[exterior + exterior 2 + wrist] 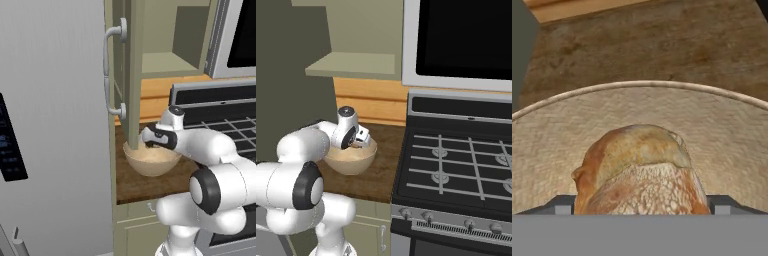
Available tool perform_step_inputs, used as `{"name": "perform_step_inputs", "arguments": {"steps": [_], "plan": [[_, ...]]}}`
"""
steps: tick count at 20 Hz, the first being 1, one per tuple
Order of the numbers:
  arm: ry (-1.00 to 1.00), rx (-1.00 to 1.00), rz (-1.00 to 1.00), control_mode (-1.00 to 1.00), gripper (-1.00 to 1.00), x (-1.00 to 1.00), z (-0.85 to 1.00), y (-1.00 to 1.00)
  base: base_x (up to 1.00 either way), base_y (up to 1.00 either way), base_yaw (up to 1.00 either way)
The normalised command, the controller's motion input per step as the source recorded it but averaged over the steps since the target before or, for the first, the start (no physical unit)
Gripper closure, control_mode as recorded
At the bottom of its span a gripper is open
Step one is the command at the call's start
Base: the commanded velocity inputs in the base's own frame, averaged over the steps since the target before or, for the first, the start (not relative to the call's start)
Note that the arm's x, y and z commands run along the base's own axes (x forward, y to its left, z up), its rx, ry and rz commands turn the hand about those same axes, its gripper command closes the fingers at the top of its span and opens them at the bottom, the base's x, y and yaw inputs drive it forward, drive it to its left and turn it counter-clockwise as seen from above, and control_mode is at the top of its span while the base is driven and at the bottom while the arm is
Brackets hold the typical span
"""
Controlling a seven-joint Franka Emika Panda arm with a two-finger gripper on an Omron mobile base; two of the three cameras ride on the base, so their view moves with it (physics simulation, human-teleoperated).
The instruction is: Open the cabinet, pick up the bread from the cabinet and place it in the basket. Then move the basket to the dining counter.
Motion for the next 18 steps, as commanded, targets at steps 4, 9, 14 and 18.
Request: {"name": "perform_step_inputs", "arguments": {"steps": [4,9,14,18], "plan": [[0.1,0.0,0.02,-1.0,1.0,0.23,-0.24,0.04,0.0,0.0,0.0],[0.07,0.0,0.02,-1.0,1.0,0.44,-0.32,0.06,0.0,0.0,0.0],[0.02,0.0,0.02,-1.0,1.0,0.19,-0.45,0.07,0.0,0.0,0.0],[0.0,0.0,0.04,-1.0,1.0,-0.05,-0.26,0.02,0.0,0.0,0.0]]}}
